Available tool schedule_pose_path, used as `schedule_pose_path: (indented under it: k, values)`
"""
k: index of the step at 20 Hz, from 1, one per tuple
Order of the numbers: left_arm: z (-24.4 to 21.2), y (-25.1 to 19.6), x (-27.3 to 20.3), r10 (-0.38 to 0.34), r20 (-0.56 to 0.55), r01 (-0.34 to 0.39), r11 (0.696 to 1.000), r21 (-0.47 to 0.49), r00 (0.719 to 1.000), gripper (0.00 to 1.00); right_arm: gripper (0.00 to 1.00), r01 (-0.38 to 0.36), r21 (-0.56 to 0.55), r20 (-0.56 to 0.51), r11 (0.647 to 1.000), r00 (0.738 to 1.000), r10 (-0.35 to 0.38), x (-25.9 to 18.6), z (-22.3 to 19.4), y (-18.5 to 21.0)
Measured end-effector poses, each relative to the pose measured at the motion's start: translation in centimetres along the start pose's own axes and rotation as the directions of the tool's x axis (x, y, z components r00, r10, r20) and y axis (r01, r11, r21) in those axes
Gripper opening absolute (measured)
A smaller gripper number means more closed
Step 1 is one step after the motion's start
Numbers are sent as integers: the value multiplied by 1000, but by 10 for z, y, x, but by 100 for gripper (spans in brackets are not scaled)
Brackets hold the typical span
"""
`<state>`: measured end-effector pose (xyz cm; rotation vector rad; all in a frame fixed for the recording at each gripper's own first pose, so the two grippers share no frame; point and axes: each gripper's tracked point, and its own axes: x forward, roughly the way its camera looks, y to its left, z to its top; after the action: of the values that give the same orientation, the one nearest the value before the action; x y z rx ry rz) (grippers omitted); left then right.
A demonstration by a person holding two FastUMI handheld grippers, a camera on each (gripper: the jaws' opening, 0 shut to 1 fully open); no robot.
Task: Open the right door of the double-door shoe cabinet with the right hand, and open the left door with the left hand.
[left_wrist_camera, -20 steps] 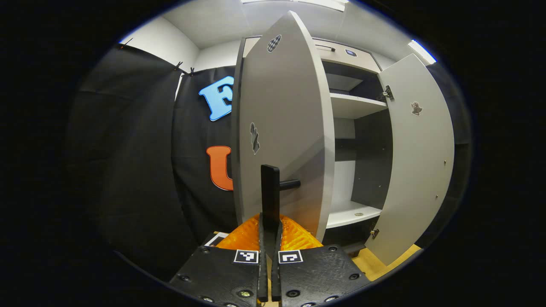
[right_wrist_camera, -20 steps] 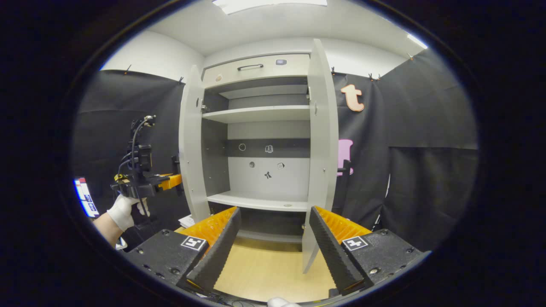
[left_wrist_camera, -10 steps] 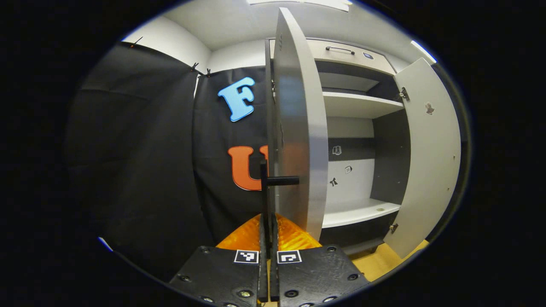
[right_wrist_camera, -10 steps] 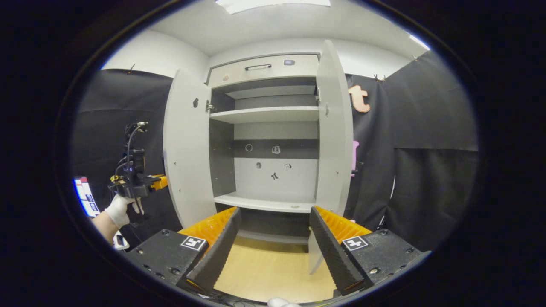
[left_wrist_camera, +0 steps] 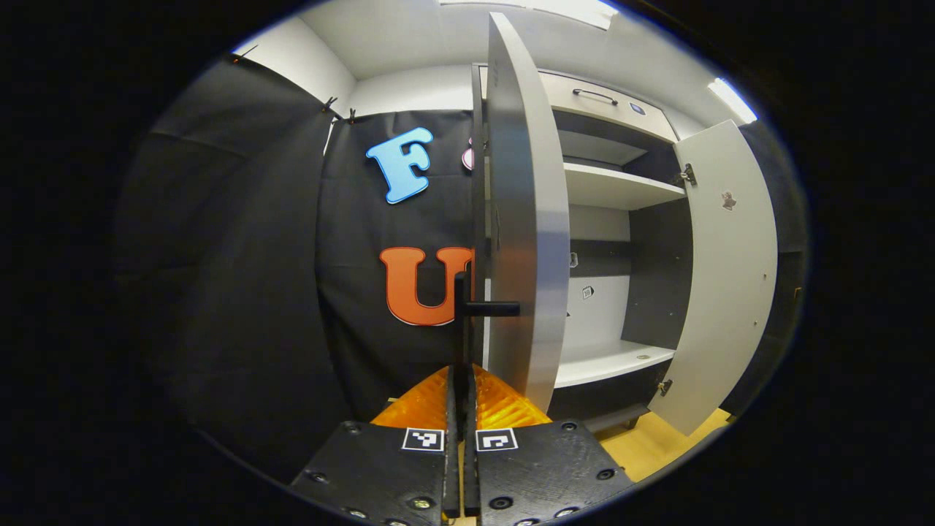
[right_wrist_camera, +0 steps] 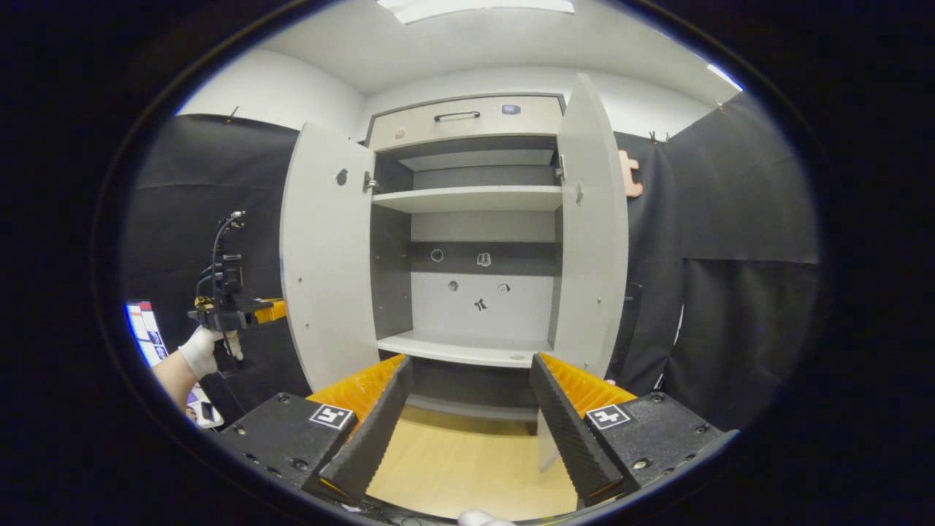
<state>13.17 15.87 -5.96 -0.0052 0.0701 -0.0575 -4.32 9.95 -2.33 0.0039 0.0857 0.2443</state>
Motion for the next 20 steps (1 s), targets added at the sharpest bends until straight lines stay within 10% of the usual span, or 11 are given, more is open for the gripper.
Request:
schedule_pose_path:
  k: [8,13,20]
  values:
    - [6,13,-26,53,14,-53,999,6,998,5,100,15,10,-3,1000,1000,-15,-4,-3,0]
    - [4,31,-46,132,4,-132,990,44,991,98,100,26,10,1,1000,1000,-26,-5,-3,-3]
    - [-18,36,-91,205,-59,-206,978,-17,977,96,100,12,16,-8,1000,1000,-12,-5,-9,-6]
